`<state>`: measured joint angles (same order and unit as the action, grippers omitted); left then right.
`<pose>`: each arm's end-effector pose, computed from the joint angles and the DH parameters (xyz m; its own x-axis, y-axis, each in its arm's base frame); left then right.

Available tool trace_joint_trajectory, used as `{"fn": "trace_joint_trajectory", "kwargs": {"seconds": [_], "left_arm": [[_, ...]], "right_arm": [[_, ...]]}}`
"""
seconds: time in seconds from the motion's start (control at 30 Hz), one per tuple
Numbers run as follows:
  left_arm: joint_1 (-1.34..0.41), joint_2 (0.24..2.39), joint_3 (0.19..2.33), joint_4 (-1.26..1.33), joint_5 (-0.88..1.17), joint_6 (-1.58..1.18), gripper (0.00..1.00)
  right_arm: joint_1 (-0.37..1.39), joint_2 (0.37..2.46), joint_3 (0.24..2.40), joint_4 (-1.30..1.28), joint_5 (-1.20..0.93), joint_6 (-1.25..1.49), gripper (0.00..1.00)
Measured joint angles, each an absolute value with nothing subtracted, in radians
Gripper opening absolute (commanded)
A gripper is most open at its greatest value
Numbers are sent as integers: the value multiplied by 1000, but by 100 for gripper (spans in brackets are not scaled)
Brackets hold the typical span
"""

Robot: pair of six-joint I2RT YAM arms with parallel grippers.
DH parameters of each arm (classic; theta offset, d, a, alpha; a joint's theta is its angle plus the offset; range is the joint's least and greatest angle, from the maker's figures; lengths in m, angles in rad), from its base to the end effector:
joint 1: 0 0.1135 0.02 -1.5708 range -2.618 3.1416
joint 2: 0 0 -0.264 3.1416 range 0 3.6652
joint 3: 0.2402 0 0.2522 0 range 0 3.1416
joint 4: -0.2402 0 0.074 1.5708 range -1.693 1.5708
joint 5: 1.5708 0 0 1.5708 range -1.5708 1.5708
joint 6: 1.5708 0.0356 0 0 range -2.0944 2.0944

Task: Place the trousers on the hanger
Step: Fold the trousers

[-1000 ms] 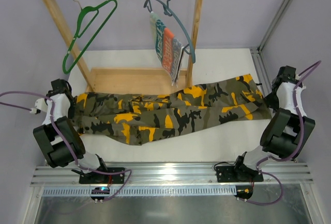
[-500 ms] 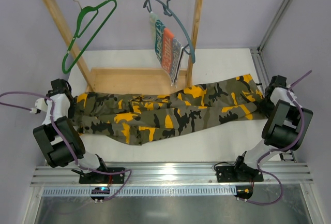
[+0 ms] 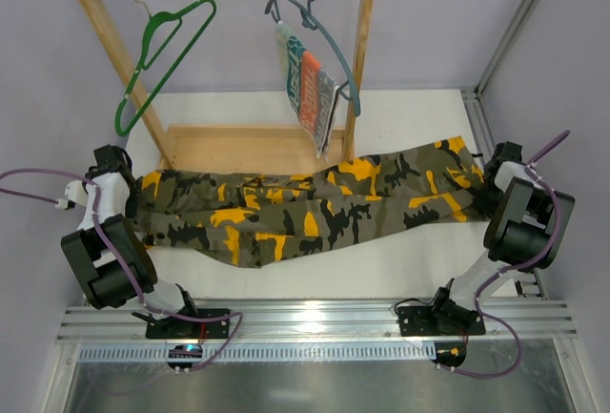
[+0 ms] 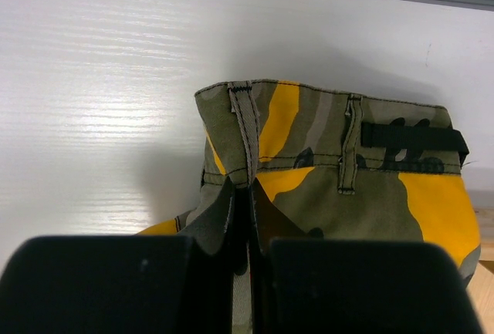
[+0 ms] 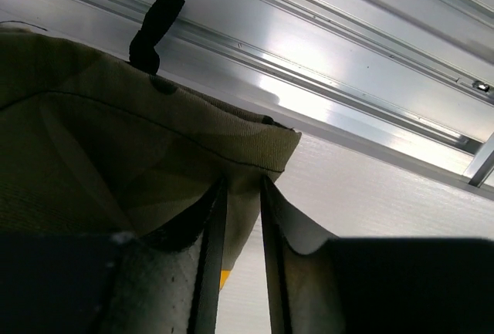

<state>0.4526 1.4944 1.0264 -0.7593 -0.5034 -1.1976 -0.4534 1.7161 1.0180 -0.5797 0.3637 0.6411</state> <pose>0.2452 0.1383 0.2207 0.1840 -0.8175 -0.5457 -0.9814 -0.1221 -0.1480 0.2780 -0.1496 0.1605 -0.3897 0.8117 -0.4352 0.9169 0.3864 -0.1002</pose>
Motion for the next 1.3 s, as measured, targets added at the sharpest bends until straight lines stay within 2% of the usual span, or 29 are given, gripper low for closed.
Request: {"fn": "trace_joint_trajectory", "kwargs": {"seconds": [0.03, 0.1, 0.4, 0.63, 0.9, 0.97, 1.0, 1.03, 1.07, 1.3], "left_arm": [[453, 1494, 1026, -759, -503, -1198, 1], [451, 1494, 1026, -759, -503, -1198, 0], [445, 1499, 1058, -789, -506, -1197, 1], [439, 1528, 1139, -832, -530, -1191, 0], [439, 1567, 1163, -849, -554, -1142, 0], [439, 1570, 1163, -849, -555, -1133, 0], [438, 1570, 1163, -849, -555, -1127, 0], [437, 1570, 1163, -847, -555, -1123, 1], [437, 1570, 1163, -847, -555, -1120, 0], [434, 1568, 1160, -842, -553, -1113, 0]], "right_arm": [[-452, 1717, 1018, -575, 370, 643, 16], [-451, 1720, 1017, -572, 384, 643, 4], [-456, 1708, 1066, -725, 494, 627, 4], [-495, 1576, 1176, -863, 607, 587, 4], [-550, 1492, 1114, -892, 653, 559, 4], [-554, 1475, 1070, -861, 595, 550, 4], [-554, 1451, 1031, -833, 556, 548, 9], [-553, 1419, 986, -817, 513, 549, 21], [-551, 1392, 953, -815, 479, 555, 24], [-566, 1360, 861, -744, 366, 577, 38]]}}
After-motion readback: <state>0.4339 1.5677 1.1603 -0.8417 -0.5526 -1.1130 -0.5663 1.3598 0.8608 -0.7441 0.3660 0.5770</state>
